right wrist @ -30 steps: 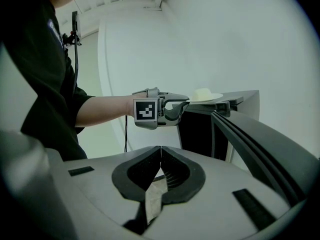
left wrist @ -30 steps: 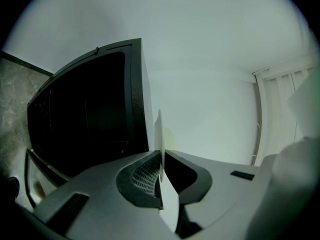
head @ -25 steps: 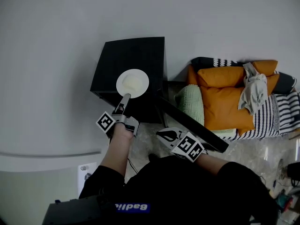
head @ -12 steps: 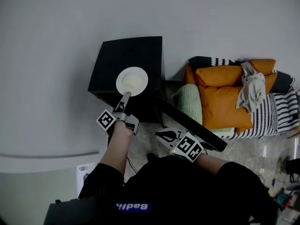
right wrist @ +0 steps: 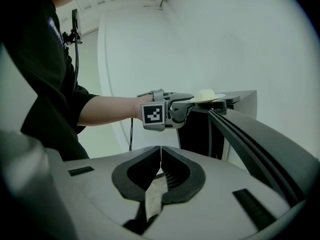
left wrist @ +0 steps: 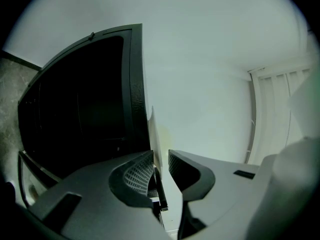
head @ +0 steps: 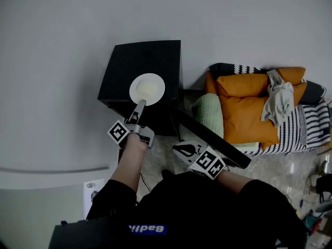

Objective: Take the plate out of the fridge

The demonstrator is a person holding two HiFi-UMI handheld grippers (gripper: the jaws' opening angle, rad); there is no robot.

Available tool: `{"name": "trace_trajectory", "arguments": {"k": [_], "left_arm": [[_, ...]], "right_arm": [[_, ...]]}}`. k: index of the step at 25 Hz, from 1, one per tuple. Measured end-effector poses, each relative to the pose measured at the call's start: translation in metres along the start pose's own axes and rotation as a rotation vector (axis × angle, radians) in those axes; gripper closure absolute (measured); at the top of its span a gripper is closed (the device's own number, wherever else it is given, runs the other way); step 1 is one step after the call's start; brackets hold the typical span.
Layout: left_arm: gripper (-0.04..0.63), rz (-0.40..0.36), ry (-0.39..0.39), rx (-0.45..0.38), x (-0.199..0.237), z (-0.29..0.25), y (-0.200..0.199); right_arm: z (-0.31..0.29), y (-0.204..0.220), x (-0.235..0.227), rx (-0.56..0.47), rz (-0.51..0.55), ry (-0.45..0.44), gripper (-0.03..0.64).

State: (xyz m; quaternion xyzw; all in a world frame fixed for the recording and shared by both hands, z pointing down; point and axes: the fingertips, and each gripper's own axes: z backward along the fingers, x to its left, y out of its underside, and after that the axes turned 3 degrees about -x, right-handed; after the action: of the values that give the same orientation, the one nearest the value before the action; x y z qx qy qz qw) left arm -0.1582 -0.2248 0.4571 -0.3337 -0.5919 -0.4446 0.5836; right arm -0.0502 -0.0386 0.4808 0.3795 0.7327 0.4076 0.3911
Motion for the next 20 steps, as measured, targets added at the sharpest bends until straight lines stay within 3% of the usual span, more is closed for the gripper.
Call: {"name": "trace_trajectory", "arguments": {"k": [20], "left_arm": [[0.491, 0.009, -0.004, 0.054, 0.009, 0.011, 0.009]], "right_arm": [[-0.001, 0.004, -0.005, 0.008, -0.003, 0.004, 0.605]]}}
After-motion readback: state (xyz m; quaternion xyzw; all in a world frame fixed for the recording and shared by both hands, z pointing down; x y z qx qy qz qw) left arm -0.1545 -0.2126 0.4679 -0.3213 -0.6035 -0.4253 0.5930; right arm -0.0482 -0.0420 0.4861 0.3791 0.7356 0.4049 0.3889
